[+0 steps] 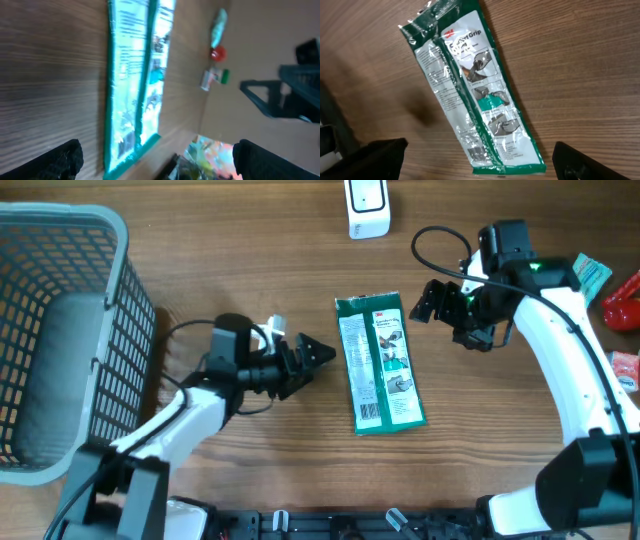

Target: Scan the item barcode

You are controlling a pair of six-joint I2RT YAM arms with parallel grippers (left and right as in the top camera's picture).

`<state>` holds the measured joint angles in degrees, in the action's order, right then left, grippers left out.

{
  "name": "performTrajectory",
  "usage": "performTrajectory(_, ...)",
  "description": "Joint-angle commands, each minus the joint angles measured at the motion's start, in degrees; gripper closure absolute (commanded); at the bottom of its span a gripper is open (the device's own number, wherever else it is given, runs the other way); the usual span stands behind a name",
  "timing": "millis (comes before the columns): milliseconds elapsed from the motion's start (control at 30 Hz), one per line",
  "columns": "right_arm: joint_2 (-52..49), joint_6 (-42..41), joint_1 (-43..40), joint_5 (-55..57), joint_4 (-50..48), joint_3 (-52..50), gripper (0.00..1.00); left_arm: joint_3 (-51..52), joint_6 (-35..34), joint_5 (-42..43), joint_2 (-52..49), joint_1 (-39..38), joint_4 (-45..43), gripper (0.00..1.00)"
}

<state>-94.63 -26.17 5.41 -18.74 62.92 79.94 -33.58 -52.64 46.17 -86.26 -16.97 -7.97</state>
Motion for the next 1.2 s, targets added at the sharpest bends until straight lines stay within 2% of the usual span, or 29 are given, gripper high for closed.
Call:
performTrajectory(0, -1.8, -0.8, -0.2, 1.1, -1.7, -2.7, 0.05, -0.1, -3.6, -7.8, -1.7, -3.6, -3.6, 0.01)
performTrajectory(133, -1.8, -0.8, -0.7, 1.0, -2.8, -5.9, 0.05, -0.1, -3.6, -18.4, -2.0, -7.5, -3.8, 0.0)
performTrajectory(267, -2.0, -1.5, -2.6, 0.7, -8.6, -12.2, 0.05, -0.1, -4.9, -22.3, -3.5, -9.5, -3.9, 0.01)
performTrajectory(367, -2.6, -0.7, -3.0, -2.8, -14.1, -17.4, 0.06, -0.1, -6.3, -22.7, -5.9, -10.5, -5.6, 0.1)
performTrajectory(500, -2.7, -1.0, -3.0, -9.1, -21.9, -22.4, 0.06, -0.1, -8.3, -22.9, -10.1, -11.8, -9.5, 0.12)
performTrajectory(600, -2.7, -0.9, -3.0, -11.0, -24.1, -24.7, 0.06, -0.1, -9.4, -22.9, -12.5, -12.9, -12.6, 0.19)
performTrajectory(767, -4.5, -3.0, -3.0, -12.1, -27.3, -27.8, 0.06, -0.1, -11.6, -24.6, -15.9, -14.2, -15.0, 0.18)
performTrajectory(900, -8.2, -2.9, -3.0, -17.6, -28.9, -28.2, 0.09, -0.1, -14.1, -25.0, -18.0, -14.4, -15.5, 0.23)
performTrajectory(967, -10.8, -2.3, -2.9, -22.0, -30.0, -28.2, 0.14, -0.1, -15.2, -25.0, -18.5, -14.4, -15.6, 0.25)
performTrajectory(1167, -14.2, -2.6, -1.9, -31.5, -34.2, -28.2, 0.17, -0.1, -15.4, -25.0, -18.5, -14.6, -15.6, 0.34)
